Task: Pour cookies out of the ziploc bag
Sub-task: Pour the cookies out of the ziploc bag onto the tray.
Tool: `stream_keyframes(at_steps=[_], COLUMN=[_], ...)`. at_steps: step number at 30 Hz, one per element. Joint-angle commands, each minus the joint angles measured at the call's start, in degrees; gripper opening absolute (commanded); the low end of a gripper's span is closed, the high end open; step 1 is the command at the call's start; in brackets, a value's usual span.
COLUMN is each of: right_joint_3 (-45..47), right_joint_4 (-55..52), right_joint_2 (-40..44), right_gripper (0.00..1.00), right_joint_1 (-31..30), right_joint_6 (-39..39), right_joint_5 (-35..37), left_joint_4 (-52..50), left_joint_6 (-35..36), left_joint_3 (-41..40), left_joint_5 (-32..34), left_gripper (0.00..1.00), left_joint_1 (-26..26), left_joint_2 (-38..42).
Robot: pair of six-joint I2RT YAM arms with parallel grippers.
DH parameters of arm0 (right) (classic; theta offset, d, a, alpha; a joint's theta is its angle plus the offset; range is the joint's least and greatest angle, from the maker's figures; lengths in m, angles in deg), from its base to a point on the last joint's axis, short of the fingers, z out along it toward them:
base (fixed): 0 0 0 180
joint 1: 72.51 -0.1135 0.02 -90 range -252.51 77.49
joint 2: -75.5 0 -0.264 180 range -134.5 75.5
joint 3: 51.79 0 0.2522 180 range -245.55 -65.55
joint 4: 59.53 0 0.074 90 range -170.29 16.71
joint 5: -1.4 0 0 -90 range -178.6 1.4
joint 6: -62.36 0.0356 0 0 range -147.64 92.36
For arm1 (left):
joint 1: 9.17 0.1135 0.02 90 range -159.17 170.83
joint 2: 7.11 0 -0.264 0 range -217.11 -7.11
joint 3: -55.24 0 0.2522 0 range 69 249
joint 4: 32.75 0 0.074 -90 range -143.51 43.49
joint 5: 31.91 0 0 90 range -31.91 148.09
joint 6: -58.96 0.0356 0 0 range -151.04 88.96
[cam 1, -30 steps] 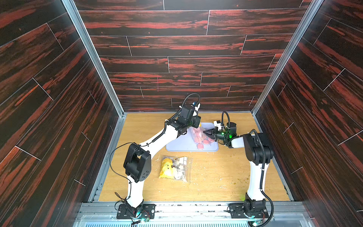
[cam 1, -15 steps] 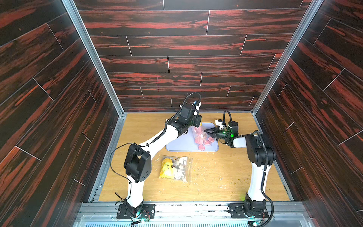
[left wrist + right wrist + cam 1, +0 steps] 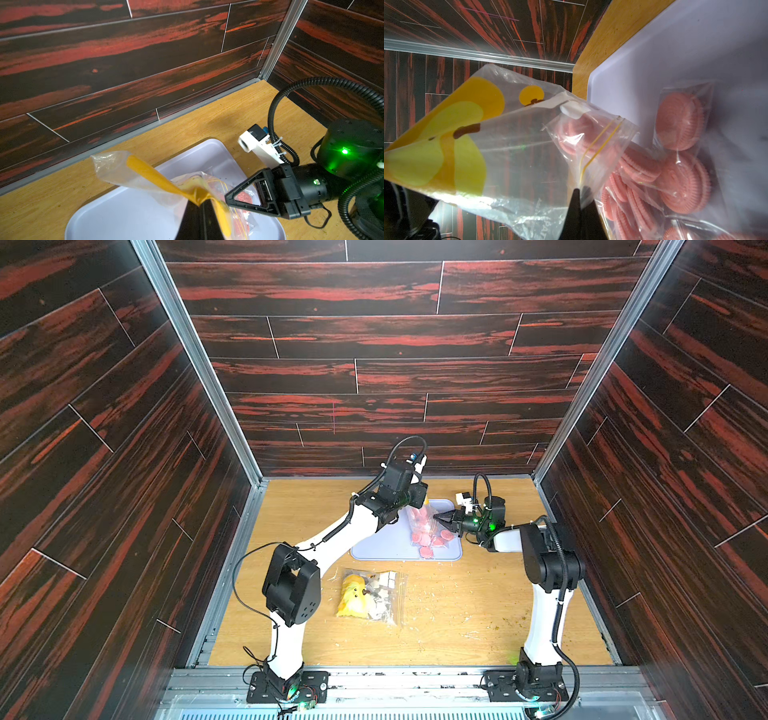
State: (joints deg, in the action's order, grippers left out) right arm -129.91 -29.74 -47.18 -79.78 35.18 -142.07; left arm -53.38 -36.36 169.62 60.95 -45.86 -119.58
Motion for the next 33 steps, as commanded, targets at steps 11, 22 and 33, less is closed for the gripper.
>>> stream_keyframes(at_steps=[11,22,33], right_joint_3=[-0.2,0.7,-0.1], right_joint_4=[2.4,2.5,11.8], right_joint_2=[4.5,4.5,2.0], right_gripper=[0.03,0.03,0.03], right_joint_1=[0.2,0.2,0.1], right_joint_6=[0.3,0.0,5.0], right_joint_5=[-2.2,-2.7,-5.2], left_joint_4=[3.2,5.5,4.3], left_joint_6=[1.8,1.4,4.2], left_joint_3=[-2.0,-5.4,-5.1], left_joint_5=[1.4,1.4,3.1], left_gripper=[0.00,0.00,0.00], left_joint_1=[-0.4,-0.5,-0.5], left_joint_2=[5.6,7.3,8.4])
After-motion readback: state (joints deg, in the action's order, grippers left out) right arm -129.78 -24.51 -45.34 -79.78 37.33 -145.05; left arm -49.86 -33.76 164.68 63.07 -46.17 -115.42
